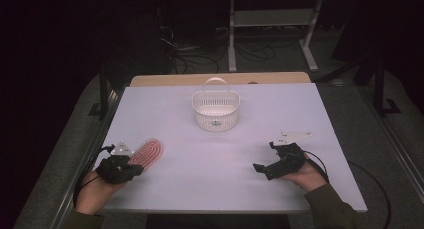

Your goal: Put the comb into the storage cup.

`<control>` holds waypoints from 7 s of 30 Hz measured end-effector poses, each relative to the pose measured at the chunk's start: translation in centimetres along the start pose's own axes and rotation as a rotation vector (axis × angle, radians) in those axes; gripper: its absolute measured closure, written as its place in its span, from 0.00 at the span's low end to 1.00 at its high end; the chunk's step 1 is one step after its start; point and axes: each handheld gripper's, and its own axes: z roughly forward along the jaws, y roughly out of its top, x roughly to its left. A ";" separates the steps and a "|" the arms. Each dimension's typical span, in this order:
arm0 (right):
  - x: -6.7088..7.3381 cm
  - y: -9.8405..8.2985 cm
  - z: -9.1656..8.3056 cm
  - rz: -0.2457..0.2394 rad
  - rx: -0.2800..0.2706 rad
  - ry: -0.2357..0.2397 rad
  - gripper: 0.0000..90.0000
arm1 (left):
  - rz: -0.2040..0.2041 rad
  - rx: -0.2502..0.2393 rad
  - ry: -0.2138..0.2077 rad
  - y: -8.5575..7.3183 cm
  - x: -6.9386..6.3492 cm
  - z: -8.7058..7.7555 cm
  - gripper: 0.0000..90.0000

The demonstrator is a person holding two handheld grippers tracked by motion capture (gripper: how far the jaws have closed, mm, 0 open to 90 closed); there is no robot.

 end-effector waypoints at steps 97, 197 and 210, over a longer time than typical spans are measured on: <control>-0.4 -0.4 -0.6 0.028 -0.019 -0.008 0.00 | 0.067 -0.358 -0.122 3.5 1.9 0.9 0.00; -0.4 -0.4 -0.6 0.027 -0.021 -0.015 0.00 | 0.031 0.084 0.017 -2.2 5.2 0.5 0.29; -0.4 -0.4 -0.6 0.027 -0.021 -0.014 0.00 | 0.013 0.133 0.006 -2.2 5.1 0.9 0.44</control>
